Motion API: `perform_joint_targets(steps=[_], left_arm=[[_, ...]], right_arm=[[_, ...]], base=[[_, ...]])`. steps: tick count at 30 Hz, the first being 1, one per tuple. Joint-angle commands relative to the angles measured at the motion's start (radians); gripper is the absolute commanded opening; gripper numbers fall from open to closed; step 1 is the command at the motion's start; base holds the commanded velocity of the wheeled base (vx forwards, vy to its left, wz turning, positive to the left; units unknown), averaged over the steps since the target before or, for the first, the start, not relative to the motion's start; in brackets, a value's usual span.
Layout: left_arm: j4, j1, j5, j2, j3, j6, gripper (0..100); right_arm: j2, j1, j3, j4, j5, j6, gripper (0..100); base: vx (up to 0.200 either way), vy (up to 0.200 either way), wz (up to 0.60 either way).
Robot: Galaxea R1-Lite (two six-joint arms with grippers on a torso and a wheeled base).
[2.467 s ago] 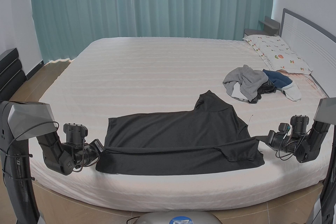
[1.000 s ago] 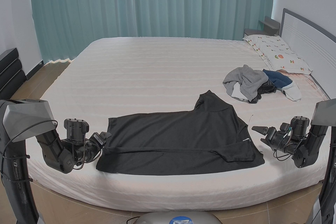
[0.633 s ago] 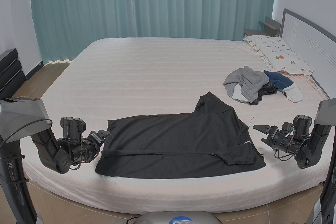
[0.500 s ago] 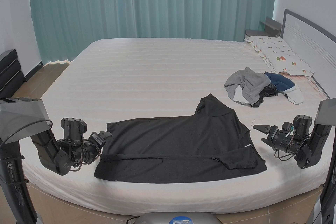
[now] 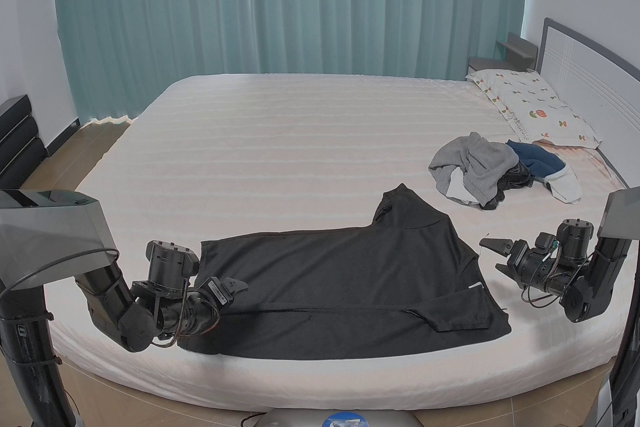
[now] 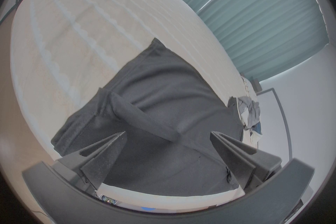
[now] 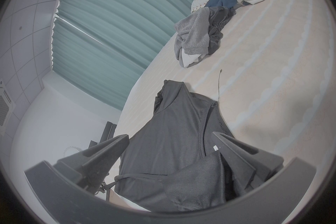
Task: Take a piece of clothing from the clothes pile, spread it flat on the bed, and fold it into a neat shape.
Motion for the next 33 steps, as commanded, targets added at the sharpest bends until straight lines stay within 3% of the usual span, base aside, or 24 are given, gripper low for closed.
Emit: perform_joint_targets(steps=[1,18,25,29,33], left_arm=[[0.019,-0.017,0.002,0.017,-0.036,0.011,100],[0.148,-0.003,0.03,0.092,-0.192,0.05,100],[0.14,0.034,0.112,0.129,-0.254,0.01,100],[0.139,0.072,0.108,0.117,-0.255,-0.059,100],[0.139,0.097,0.103,0.103,-0.249,-0.064,100]], right_arm=[[-0.001,0.003,0.0,0.0,0.001,0.0,100],[0.004,0.009,0.0,0.0,-0.001,0.0,100],[0.004,0.024,-0.005,0.006,-0.007,0.0,100],[0.004,0.066,-0.039,0.02,-0.062,-0.002,100],[0.002,0.121,-0.069,0.058,-0.108,-0.002,100]], base=[[0.0,0.0,0.0],[0.0,0.0,0.0],[0.0,0.0,0.0],[0.0,0.0,0.0],[0.0,0.0,0.0]])
